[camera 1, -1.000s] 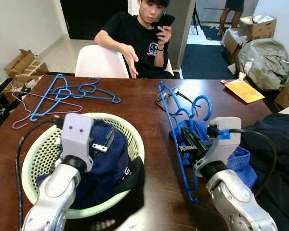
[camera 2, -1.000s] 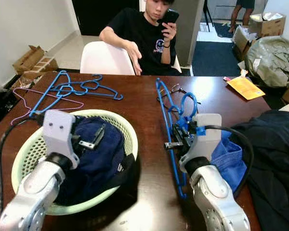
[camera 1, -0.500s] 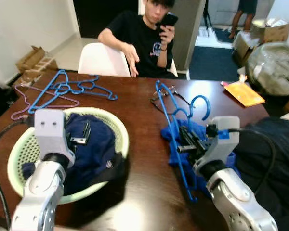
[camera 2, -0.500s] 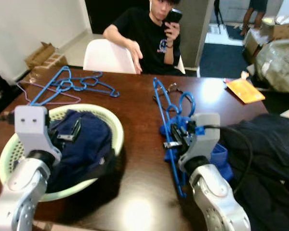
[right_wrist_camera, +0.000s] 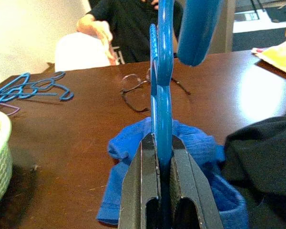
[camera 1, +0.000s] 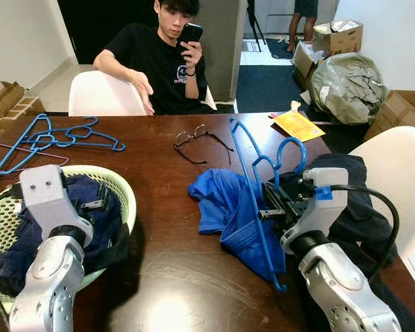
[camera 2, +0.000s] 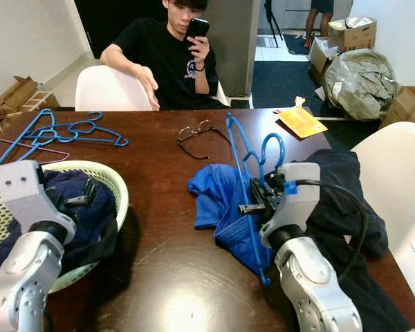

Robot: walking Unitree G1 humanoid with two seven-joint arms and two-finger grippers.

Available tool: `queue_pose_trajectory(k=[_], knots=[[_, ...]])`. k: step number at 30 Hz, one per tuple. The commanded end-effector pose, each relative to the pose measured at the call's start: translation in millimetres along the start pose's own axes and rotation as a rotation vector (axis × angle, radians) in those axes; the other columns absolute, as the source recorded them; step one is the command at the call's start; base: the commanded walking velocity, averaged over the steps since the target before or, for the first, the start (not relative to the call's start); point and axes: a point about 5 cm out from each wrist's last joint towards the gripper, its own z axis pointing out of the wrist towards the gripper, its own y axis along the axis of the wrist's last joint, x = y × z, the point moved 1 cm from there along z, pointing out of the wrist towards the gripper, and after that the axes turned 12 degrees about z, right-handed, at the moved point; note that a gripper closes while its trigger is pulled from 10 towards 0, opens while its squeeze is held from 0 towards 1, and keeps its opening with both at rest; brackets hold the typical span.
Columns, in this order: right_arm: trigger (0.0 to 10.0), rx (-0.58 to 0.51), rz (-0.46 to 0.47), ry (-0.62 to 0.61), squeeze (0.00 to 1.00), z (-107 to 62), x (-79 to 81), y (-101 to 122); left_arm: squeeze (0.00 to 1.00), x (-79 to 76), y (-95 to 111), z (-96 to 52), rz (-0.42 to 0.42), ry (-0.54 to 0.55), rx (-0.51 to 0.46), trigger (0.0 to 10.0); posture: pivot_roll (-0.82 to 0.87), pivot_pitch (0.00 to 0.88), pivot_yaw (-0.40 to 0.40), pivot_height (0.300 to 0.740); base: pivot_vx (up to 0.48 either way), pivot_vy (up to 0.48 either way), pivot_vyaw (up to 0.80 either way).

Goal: Hang hanger

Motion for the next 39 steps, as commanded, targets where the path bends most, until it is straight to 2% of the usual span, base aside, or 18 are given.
queue_pose_trajectory(k=[1, 5, 9, 39], knots=[[10.0, 0.004, 0.006, 0.012, 0.0, 0.0, 1.8, 0.4, 0.0, 5.5, -8.0, 1.7, -0.04, 0.032, 0.048, 10.0, 0.04, 0.094, 0.004, 0.74, 0.0, 0.0, 0.0], [10.0, 0.005, 0.005, 0.013, 0.0, 0.1, 1.9, 0.8, 0.0, 10.9, -12.3, 3.8, -0.083, 0.055, 0.075, 10.0, 0.04, 0.095, 0.005, 0.74, 0.0, 0.0, 0.0], [10.0, 0.004, 0.002, 0.012, 0.0, 0.0, 2.0, 1.0, 0.0, 8.6, -13.0, 4.1, -0.101, 0.048, 0.085, 10.0, 0.04, 0.096, 0.006, 0.74, 0.0, 0.0, 0.0], [10.0, 0.008, 0.005, 0.012, 0.0, -1.1, 2.5, 0.1, 0.0, 2.0, -17.7, 0.7, -0.139, 0.034, 0.139, 10.0, 0.04, 0.095, 0.008, 0.74, 0.0, 0.0, 0.0]])
